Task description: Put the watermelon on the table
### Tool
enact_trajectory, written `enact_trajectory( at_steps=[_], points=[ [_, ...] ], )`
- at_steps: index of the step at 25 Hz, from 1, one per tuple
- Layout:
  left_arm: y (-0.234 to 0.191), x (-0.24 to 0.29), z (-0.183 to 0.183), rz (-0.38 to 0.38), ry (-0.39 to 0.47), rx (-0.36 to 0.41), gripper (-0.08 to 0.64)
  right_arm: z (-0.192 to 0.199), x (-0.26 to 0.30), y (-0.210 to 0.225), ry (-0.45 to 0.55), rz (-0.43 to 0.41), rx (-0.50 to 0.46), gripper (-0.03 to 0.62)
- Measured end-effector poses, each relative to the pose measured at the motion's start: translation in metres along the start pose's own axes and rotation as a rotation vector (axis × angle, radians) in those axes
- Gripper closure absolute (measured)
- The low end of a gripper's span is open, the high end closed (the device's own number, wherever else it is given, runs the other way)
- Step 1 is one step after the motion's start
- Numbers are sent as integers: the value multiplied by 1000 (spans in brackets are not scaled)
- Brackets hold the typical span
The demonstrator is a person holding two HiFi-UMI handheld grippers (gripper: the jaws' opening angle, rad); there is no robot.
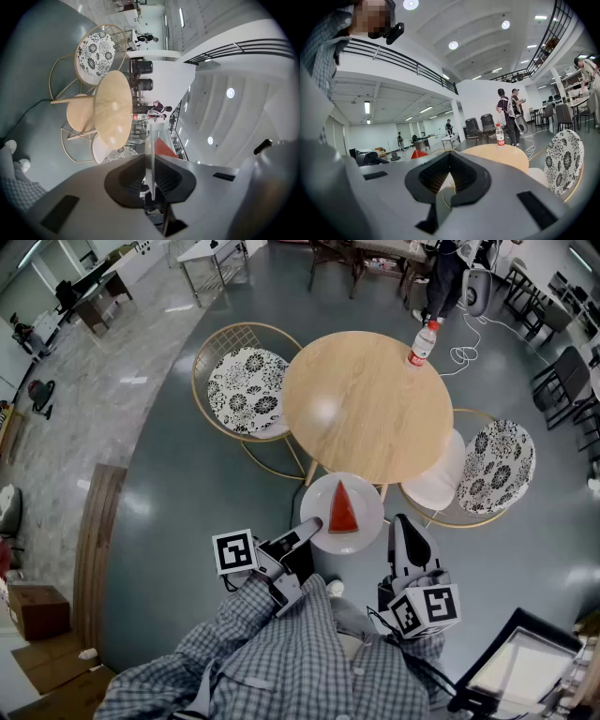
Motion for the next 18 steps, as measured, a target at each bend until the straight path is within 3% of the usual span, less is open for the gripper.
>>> enact_trajectory(
  at_steps=[11, 18],
  points=[
    [2, -8, -2, 1, 9, 4, 522, 1, -2, -6, -16, 5, 13, 584],
    [0, -14, -6, 8, 6, 18, 522, 18, -3, -10, -89, 27, 175, 584]
  ],
)
Point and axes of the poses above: the fingertips, and each gripper's own axes: x forward along the fingers, y to its right, z out of its underside, the point moved 6 cm from there along -x, backward along the fingers, and after that the axes turned 10 degrees about y, right-handed, at the moved point
